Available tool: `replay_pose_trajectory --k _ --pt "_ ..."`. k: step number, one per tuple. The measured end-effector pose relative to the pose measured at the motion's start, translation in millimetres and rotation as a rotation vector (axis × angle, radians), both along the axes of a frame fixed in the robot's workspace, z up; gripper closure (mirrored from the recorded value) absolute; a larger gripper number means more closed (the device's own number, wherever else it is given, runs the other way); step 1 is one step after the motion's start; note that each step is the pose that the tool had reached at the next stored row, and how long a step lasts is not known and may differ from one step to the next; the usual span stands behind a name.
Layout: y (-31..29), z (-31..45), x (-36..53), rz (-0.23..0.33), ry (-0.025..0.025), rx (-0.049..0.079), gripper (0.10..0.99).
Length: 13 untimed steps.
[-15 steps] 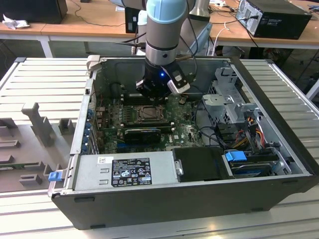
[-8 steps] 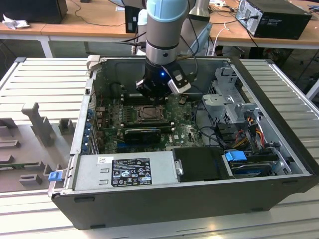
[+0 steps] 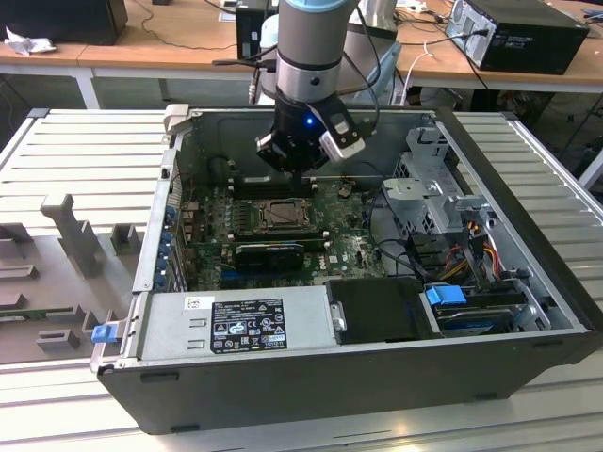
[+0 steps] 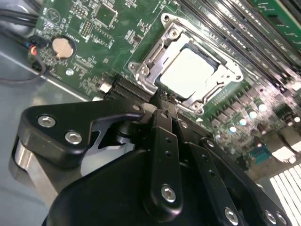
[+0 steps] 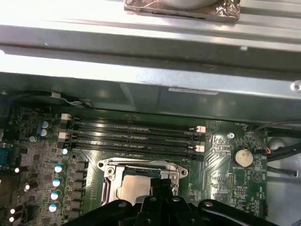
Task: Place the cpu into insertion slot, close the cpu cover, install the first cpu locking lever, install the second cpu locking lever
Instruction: 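Install the second cpu locking lever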
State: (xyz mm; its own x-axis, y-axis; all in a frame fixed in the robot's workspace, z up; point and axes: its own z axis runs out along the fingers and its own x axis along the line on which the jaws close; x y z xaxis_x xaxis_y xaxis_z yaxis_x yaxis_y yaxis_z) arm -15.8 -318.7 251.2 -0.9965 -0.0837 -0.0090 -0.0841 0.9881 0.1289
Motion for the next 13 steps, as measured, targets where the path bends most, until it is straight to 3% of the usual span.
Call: replay_pose_trajectory --k 3,5,9,11,13 --pt "-2.7 1.2 -0.1 0.0 0.0 0.0 0.98" --pt "-8.3 1.3 -0.3 0.0 0.0 0.0 0.98" --pt "-32.9 1.1 -0.3 0.0 0.0001 0.0 0.98" --pt "-48.7 -0.8 -0.3 0.0 0.0029 0.0 0.98" --pt "-55.6 -3.8 -0.3 0.0 0.004 0.001 0.98"
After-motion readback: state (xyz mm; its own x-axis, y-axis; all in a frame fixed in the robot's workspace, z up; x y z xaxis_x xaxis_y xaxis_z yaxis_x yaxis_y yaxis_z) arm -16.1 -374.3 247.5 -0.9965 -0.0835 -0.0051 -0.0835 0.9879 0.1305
